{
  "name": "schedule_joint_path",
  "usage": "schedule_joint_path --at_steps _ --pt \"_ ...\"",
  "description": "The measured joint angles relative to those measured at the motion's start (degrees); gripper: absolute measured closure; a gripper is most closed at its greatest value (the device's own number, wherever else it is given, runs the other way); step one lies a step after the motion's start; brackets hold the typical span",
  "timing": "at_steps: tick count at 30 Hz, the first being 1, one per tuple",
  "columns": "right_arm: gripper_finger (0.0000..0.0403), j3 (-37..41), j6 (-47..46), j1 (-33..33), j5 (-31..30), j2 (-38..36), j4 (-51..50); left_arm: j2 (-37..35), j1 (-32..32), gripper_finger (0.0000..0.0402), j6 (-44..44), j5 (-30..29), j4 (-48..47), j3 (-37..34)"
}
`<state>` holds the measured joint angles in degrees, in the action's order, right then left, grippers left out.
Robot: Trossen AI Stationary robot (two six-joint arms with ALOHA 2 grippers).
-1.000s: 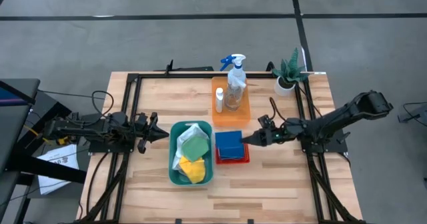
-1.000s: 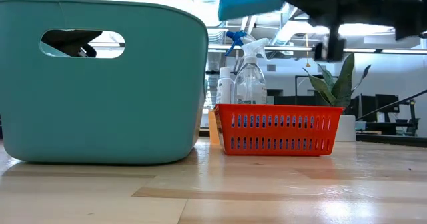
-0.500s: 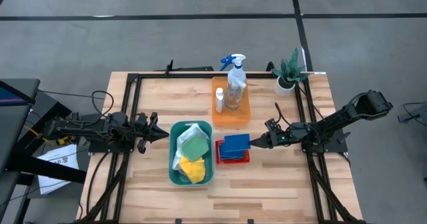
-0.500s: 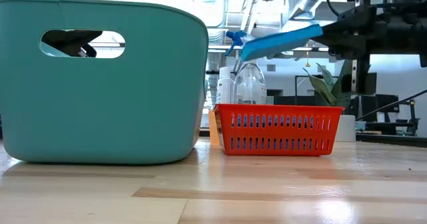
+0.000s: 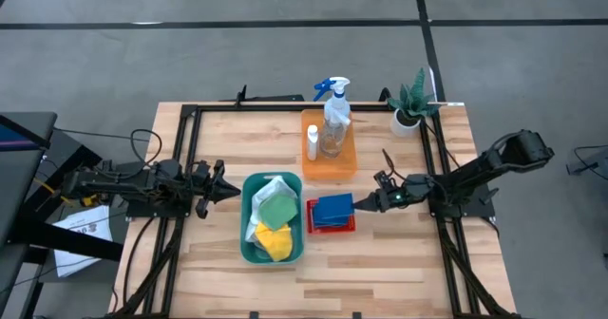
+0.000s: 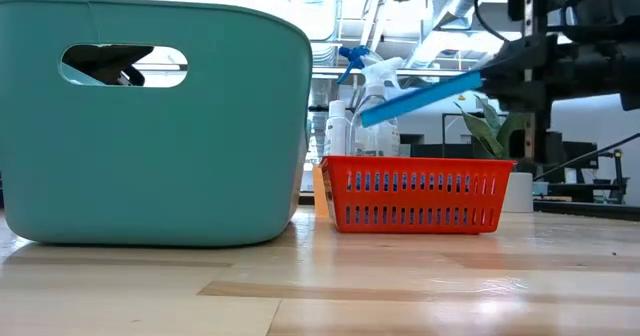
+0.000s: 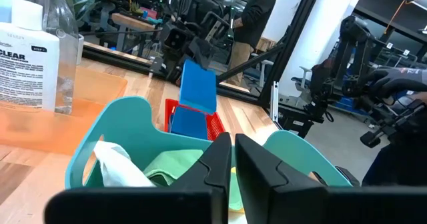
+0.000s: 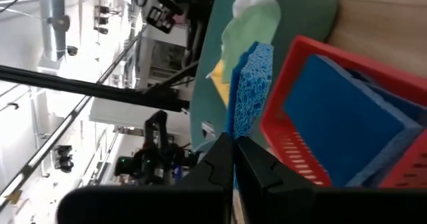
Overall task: Pick & Place Kitchen Items
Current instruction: Put the blue sponge into the red bin
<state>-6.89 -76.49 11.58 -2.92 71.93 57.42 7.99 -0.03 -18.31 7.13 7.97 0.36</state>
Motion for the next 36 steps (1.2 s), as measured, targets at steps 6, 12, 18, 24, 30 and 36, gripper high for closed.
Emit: schedule_joint_path --at_steps 6,12,18,24,30,36 --pt "0.0403 -1.7 0.0 -0.5 0.2 11.0 12.1 0.0 0.0 0.0386 0.0 0.0 0.0 0.0" --pt "0.0403 -3.0 -2.7 -0.5 0.2 22.5 24.4 0.0 0.0 0.0385 0.0 0.0 0.0 0.0" --pt "0.0403 -3.6 -4.2 -0.5 0.1 26.8 28.3 0.0 0.0 0.0385 0.0 0.0 0.0 0.0" --pt "0.0403 -2.9 -4.2 -0.5 -0.4 26.8 26.4 0.0 0.0 0.0386 0.0 0.0 0.0 0.0" --pt "0.0403 -2.6 -4.3 -0.5 -1.2 26.8 25.5 0.0 0.0 0.0386 0.0 0.0 0.0 0.0" --pt "0.0403 -2.0 -4.4 -0.5 -1.2 26.7 25.3 0.0 0.0 0.0386 0.0 0.0 0.0 0.0"
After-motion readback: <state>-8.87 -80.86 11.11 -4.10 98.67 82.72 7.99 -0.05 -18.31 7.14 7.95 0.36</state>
